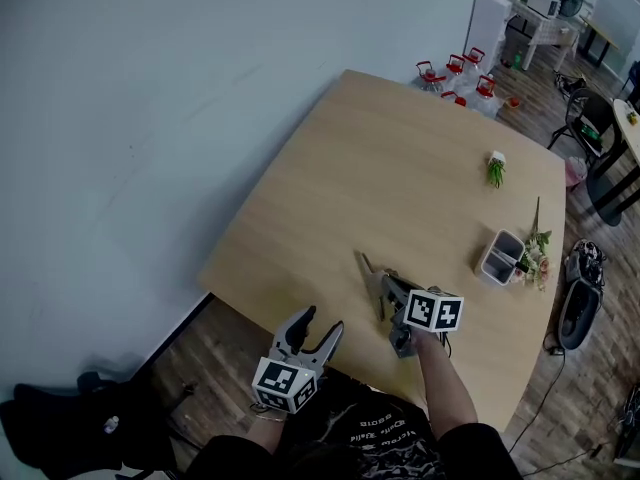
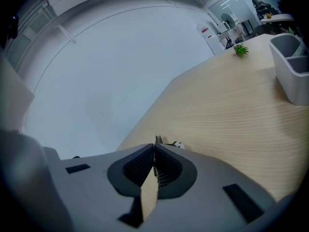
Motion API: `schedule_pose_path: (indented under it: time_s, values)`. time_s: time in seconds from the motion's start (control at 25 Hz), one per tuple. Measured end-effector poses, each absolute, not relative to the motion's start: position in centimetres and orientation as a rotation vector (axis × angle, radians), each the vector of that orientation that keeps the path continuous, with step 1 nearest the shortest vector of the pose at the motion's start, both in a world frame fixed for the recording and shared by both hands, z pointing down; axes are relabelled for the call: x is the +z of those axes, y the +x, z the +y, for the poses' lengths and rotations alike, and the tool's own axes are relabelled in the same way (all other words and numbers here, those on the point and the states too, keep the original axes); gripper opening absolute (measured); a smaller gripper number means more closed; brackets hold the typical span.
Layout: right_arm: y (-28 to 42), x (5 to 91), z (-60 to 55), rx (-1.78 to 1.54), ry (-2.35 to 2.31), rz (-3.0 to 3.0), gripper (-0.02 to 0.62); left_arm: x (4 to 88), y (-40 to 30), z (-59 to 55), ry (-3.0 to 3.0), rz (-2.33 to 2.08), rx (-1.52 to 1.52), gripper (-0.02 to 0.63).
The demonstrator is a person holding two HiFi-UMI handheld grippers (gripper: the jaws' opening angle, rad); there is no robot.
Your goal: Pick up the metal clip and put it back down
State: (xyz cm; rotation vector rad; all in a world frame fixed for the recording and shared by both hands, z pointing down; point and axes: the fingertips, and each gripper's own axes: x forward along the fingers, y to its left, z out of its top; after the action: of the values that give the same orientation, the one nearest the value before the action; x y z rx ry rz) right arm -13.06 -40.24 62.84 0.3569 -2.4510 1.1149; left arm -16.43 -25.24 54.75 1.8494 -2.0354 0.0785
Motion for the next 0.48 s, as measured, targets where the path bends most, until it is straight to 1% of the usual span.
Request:
schedule_pose_path:
  time_s: [0.48]
  values:
    - [-13.0, 66.3, -40.7, 1.184, 0.420, -2.358, 0.023, 54.9, -17.5, -23.8, 1.803, -2.062, 0.071, 0.247]
